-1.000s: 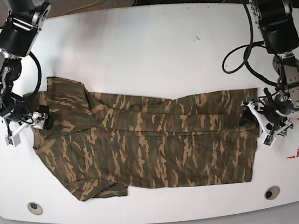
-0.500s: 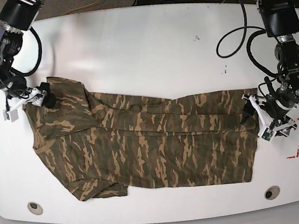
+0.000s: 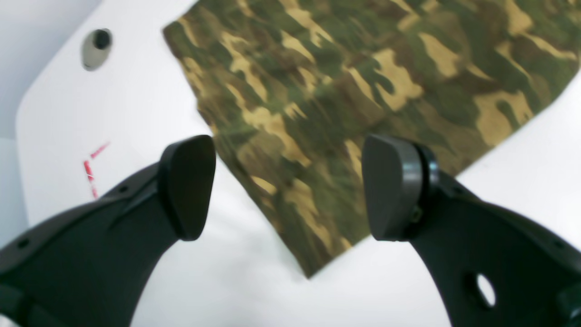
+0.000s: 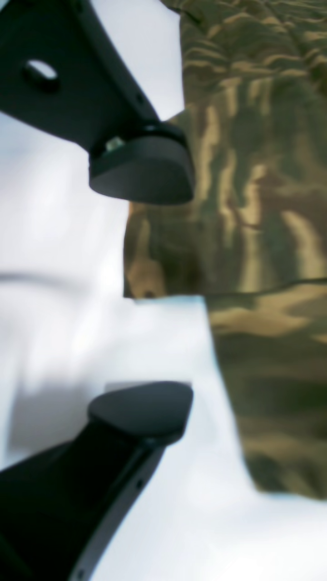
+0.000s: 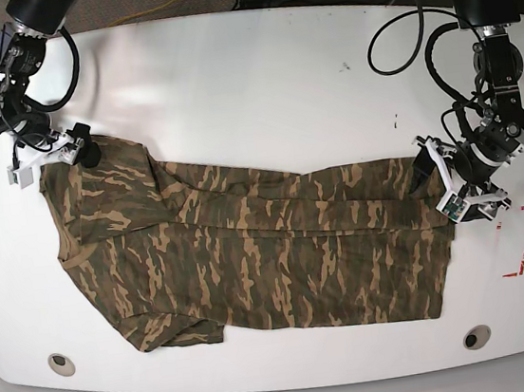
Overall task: Layout the t-shirt on the table in an organized manner, then fold the t-shirt properly
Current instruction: 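Open both grippers and raise them off the folded shirt, then move the right gripper down to the loose sleeve at the shirt's corner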
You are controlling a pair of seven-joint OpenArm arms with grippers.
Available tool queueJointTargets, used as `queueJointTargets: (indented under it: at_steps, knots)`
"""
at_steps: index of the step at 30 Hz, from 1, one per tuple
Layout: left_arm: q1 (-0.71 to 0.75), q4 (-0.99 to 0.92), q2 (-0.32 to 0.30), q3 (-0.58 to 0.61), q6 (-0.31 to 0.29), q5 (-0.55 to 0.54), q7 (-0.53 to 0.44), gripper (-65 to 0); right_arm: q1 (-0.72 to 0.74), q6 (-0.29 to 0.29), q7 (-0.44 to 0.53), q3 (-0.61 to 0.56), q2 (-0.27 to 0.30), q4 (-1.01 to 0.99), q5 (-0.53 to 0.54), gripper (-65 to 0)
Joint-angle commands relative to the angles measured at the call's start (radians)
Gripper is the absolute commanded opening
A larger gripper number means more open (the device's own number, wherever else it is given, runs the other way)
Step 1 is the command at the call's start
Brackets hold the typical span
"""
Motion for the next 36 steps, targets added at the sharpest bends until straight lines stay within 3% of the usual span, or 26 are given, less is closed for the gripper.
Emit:
queueJointTargets:
  at_steps: [1,10,17,21,27,30,31,34,36]
  knots:
    - [-0.005,0.024,-0.013,-0.009,0.007,-0.012,-0.016,-17.6,-0.013,0.008,0.013,0.007,-0.012,0.017,0.016,-6.0]
    - [0.027,0.043,-0.01,-0.061,0.007,-0.012,-0.016,-17.6,-0.024,0.01,0.012,0.002,-0.061,0.017,0.013,-6.2]
    - [0.036,0.043,-0.01,-0.062,0.007,-0.012,-0.016,-17.6,-0.024,0.01,0.012,-0.048,-0.068,0.017,0.016,-6.3]
    - [0.038,0.043,-0.01,-0.062,0.007,-0.012,-0.016,-17.6,-0.023,0.01,0.012,-0.051,-0.075,0.017,0.016,-10.3]
    - [0.038,0.043,-0.01,-0.064,0.007,-0.012,-0.016,-17.6,-0.019,0.01,0.012,-0.053,-0.098,0.017,0.016,-26.5]
    - [0.039,0.043,-0.01,-0.064,0.007,-0.012,-0.016,-17.6,-0.019,0.01,0.012,-0.053,-0.099,0.017,0.016,-38.8]
    - [0.044,0.043,-0.01,-0.064,0.007,-0.011,-0.016,-17.6,-0.019,0.01,0.01,-0.053,-0.099,0.018,0.016,-46.7]
    - [0.045,0.041,-0.01,-0.064,0.007,-0.011,-0.016,-17.6,-0.021,0.01,0.009,-0.054,-0.098,0.025,0.018,-61.1]
    - [0.045,0.04,-0.01,-0.064,0.007,-0.011,-0.016,-17.6,-0.018,0.01,-0.014,-0.054,-0.096,0.04,0.018,-65.0]
